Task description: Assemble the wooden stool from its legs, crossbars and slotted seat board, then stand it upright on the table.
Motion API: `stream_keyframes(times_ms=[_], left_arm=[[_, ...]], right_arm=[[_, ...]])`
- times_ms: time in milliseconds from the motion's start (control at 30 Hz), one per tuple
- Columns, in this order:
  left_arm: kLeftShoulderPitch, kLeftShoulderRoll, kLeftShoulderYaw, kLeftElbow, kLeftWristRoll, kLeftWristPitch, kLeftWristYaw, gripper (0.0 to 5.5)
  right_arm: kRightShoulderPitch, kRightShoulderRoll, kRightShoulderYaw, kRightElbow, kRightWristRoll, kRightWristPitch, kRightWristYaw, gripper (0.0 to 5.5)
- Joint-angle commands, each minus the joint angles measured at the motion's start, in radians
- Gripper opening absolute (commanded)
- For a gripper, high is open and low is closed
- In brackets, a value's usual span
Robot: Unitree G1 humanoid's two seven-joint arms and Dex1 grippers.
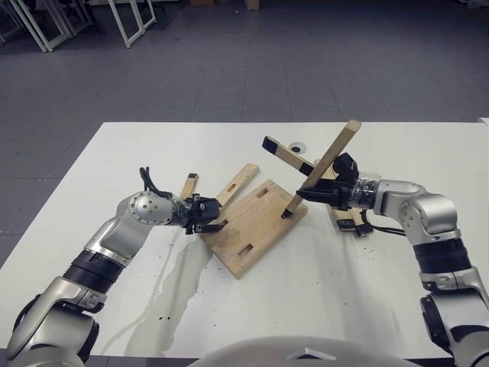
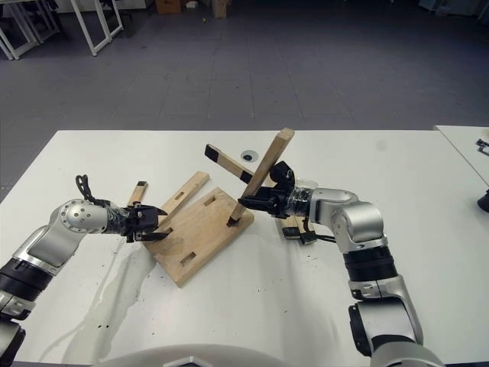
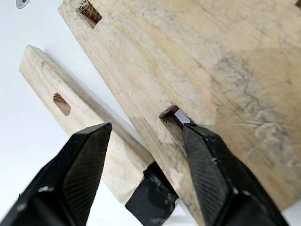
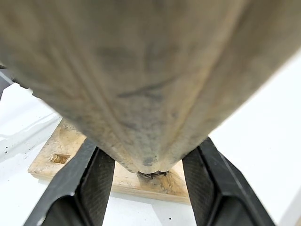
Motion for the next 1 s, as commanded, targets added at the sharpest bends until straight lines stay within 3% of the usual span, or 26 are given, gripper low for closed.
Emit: stream_keyframes(times_ms=[33,333,433,600,733,867,1000], left_arm=[[0.070,-0.012,-0.051,0.031,0.055,0.048,-0.032,2.80],[0.083,-0.012,-0.047,0.029,0.069,0.088,-0.021,2.80],[0.089,-0.018,-0.046,0.020,0.069,0.098,-0.014,2.80],[0.093,-0.047,-0.028,-0.006,0.057,0.129,0.023,2.80],[0.092,-0.080,-0.023,-0.022,0.048,0.134,0.047,2.80],[0.099,-0.094,-0.013,-0.028,0.037,0.132,0.056,2.80],[0.099,-0.104,0.001,-0.014,0.035,0.124,0.063,2.80]], right_arm=[[0.077,0.012,0.036,0.092,-0.086,0.069,-0.127,2.02],[0.127,-0.047,0.052,-0.170,-0.039,0.195,-0.176,2.02],[0.142,-0.030,0.051,-0.155,-0.067,0.191,-0.246,2.02],[0.156,-0.065,0.180,0.103,-0.285,-0.109,-0.331,2.02],[0.157,-0.045,0.208,0.294,-0.300,-0.297,-0.308,2.02],[0.108,-0.048,0.152,0.281,-0.179,-0.345,-0.197,2.02],[0.007,-0.027,0.057,0.215,-0.025,-0.255,-0.091,2.02]])
